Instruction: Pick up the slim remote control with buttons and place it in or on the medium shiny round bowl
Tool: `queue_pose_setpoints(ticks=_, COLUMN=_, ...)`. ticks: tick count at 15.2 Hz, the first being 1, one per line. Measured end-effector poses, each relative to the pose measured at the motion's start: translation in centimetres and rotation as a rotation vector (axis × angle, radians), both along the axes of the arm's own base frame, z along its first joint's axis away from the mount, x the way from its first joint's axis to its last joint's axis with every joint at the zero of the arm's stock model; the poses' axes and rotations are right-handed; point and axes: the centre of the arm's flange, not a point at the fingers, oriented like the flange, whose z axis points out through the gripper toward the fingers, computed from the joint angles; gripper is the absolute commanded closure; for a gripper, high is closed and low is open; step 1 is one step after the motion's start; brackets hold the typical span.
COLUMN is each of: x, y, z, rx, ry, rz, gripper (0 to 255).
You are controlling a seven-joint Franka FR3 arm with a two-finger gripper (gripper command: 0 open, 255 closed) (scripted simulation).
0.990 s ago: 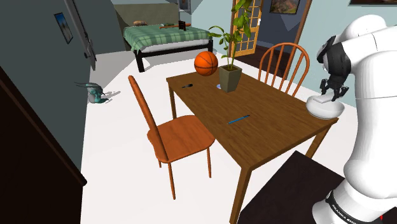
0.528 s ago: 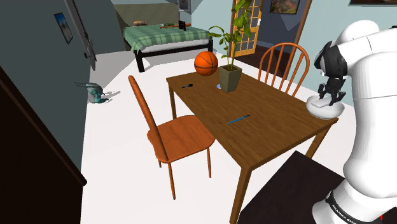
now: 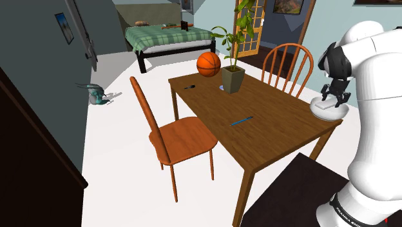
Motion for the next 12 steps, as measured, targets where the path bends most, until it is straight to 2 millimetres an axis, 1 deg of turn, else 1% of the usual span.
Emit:
queue_pose_setpoints(ticks=4, x=0.0, y=0.0, z=-0.1, rx=0.000, ry=0.001, rz=0.000, gripper=0)
queue_pose_setpoints(ticks=5, x=0.1, y=0.0, z=0.6, rx=0.000, ry=0.001, rz=0.000, gripper=0)
queue_pose_setpoints(ticks=8, x=0.2, y=0.0, z=3.9, rx=-0.001, ry=0.000, rz=0.000, gripper=0)
queue_pose_setpoints(ticks=10, x=0.2, y=0.0, z=4.7, rx=0.000, ry=0.000, rz=0.000, gripper=0)
queue_pose_setpoints(ticks=12, x=0.1, y=0.0, z=4.9, rx=0.000, ry=0.000, rz=0.000, gripper=0)
